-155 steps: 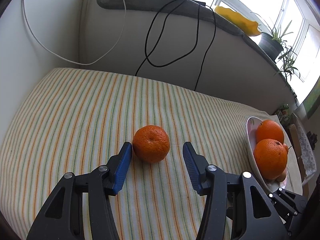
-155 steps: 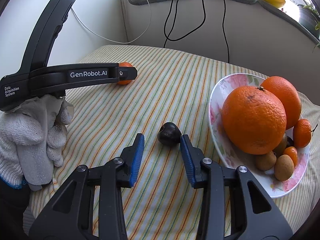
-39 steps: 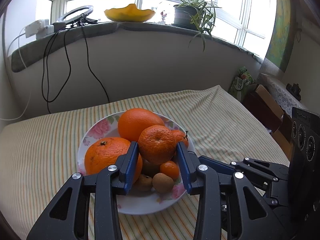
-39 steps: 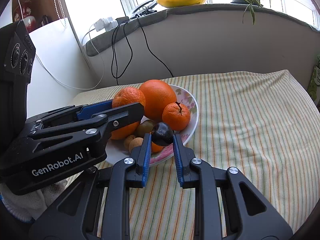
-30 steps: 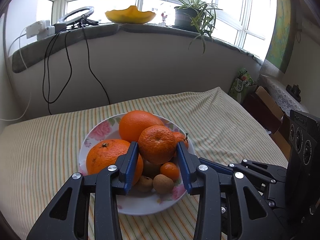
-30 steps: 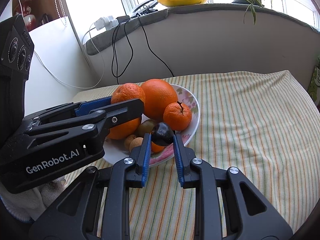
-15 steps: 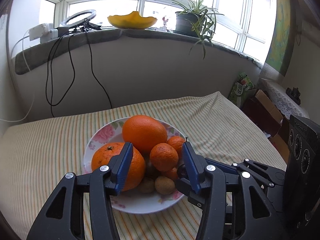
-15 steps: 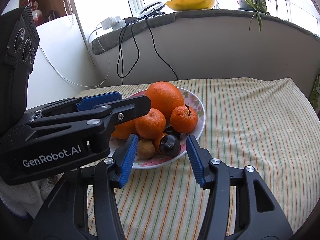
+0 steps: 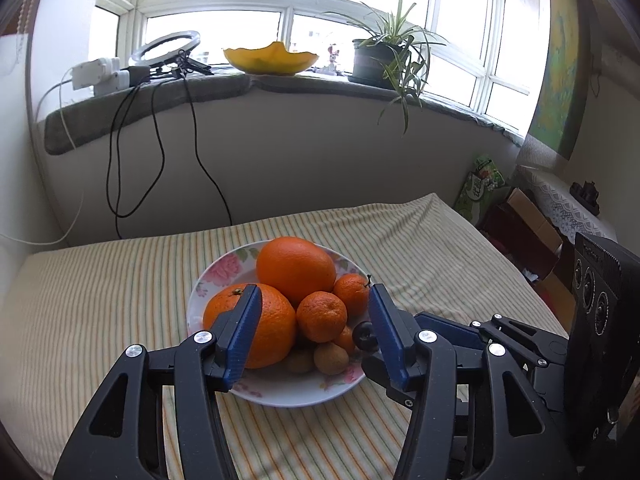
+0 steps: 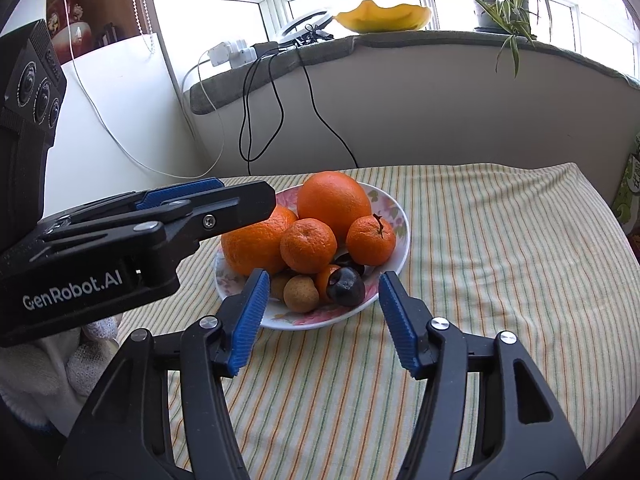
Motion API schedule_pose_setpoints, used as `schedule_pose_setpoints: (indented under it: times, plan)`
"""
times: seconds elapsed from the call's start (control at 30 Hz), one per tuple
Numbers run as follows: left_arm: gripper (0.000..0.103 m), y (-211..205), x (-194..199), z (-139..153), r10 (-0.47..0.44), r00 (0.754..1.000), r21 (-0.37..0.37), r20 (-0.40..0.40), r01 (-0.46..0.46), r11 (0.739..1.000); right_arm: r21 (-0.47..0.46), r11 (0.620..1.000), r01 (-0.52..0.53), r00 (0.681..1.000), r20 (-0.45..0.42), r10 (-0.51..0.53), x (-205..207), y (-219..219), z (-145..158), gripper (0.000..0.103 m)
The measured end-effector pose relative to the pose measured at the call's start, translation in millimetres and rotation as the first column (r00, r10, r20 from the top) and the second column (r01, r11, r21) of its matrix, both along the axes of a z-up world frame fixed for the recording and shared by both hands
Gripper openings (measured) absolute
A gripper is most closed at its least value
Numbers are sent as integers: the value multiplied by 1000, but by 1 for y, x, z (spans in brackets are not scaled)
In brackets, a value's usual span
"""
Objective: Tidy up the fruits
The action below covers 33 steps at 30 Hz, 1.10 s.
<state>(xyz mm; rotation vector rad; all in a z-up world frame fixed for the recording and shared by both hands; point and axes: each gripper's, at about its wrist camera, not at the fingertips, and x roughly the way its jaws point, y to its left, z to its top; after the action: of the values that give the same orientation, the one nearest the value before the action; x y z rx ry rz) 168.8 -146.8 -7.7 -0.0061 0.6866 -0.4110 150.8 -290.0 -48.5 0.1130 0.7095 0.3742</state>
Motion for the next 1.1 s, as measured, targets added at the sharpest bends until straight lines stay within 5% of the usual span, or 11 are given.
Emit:
schedule_pose_setpoints:
  times: [0.67, 1.1]
  plan:
    - [77, 35, -62, 9, 122, 992, 19, 28, -122, 992, -60, 997, 54, 995, 86, -49, -42, -6, 28, 88]
    - [78, 45, -83, 3, 199, 980, 32, 29, -199, 979, -76, 991, 115, 988, 115, -106, -60, -11, 33, 98]
